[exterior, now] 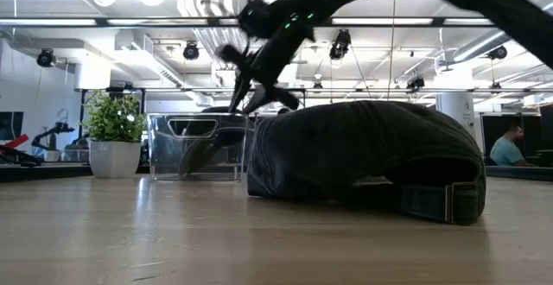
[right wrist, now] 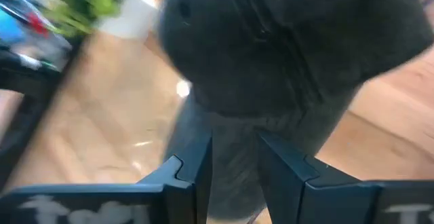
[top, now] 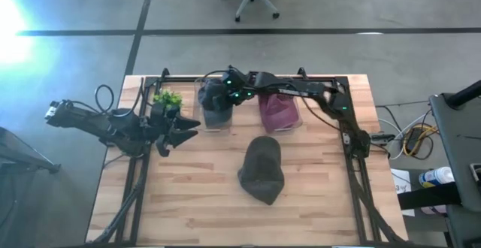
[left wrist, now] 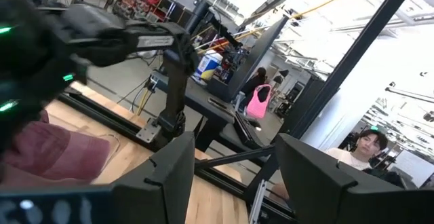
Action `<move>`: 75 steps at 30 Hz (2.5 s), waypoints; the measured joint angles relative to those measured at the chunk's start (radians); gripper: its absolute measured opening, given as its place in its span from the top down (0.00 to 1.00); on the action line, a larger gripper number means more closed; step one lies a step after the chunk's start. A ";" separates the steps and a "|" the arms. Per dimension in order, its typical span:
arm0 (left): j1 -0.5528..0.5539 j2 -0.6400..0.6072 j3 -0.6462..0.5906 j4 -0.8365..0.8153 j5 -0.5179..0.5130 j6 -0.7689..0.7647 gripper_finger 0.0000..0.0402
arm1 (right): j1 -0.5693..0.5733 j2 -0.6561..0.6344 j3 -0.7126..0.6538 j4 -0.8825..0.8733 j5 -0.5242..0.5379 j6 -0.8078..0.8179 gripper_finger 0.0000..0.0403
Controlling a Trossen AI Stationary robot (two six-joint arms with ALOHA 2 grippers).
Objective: Pick & Place hat
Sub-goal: Put the left black cap into the left transparent bin, then put the black cap into the transparent bin
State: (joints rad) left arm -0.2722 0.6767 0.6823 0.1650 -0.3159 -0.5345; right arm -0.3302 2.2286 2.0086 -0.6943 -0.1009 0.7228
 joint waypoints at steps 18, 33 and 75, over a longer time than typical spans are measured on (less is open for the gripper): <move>0.000 0.006 0.000 -0.001 -0.007 -0.009 0.50 | 0.017 0.238 0.332 -0.296 -0.081 -0.054 0.75; 0.000 0.019 0.000 0.007 -0.025 0.011 0.50 | 0.045 0.050 0.349 -0.247 0.190 -0.161 0.77; -0.034 -0.005 0.000 -0.182 -0.009 -0.053 0.50 | 0.220 -0.105 0.287 -0.793 0.210 -0.357 0.77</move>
State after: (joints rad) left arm -0.3057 0.6714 0.6819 -0.0170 -0.3247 -0.5876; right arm -0.1102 2.1240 2.2961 -1.4874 0.1091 0.3660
